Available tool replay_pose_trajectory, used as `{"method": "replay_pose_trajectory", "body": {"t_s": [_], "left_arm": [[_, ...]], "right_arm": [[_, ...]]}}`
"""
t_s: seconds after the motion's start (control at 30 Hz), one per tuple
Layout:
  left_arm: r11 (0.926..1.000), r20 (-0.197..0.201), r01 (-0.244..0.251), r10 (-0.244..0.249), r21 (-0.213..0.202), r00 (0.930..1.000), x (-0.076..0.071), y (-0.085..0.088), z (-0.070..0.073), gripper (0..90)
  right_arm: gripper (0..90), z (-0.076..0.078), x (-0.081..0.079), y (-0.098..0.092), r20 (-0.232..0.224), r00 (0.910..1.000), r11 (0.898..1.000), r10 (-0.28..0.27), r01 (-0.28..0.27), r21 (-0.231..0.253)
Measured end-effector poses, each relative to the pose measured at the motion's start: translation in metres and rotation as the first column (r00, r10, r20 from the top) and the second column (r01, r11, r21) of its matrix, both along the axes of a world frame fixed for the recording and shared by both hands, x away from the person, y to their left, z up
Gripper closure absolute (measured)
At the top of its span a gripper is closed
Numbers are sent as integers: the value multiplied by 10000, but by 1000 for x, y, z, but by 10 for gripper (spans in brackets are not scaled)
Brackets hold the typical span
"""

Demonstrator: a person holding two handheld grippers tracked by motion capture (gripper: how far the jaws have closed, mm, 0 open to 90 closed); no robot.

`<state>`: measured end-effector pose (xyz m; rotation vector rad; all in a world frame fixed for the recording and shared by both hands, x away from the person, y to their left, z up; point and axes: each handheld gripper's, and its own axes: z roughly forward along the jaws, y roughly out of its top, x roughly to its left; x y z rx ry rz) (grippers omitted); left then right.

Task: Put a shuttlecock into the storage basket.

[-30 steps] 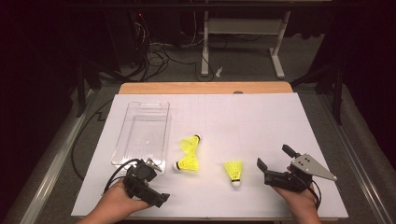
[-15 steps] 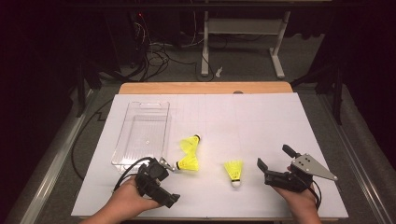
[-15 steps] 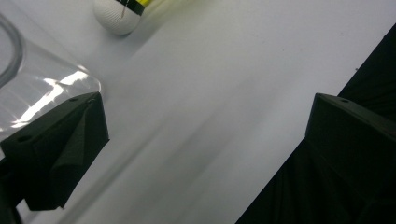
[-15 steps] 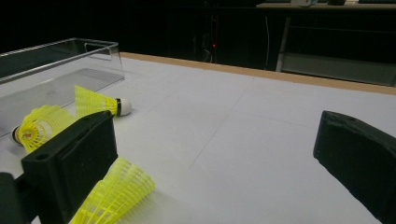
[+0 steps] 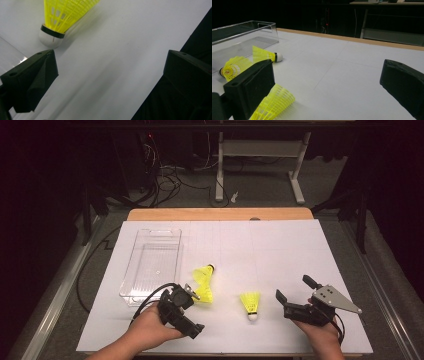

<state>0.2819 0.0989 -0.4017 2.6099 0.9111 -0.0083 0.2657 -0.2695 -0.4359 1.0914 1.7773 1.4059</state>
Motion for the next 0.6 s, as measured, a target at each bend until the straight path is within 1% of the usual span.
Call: {"method": "replay_pose_trajectory", "body": {"t_s": [0.27, 0.47, 0.6], "left_arm": [[10000, 28, 66, -66, -25, 10000, 9, -9, 5, 25], [9998, 106, 167, -166, -66, 9998, 20, -14, 10, 56], [9999, 94, 135, -134, -80, 9999, 28, -15, 14, 81]], "right_arm": [[2, 0, 0, 0, -8, 10000, 10000, 17, -17, 11], [2, 0, 0, 0, -2, 10000, 10000, 49, -49, 11], [2, 0, 0, -1, -10, 10000, 10000, 55, -55, 25]]}}
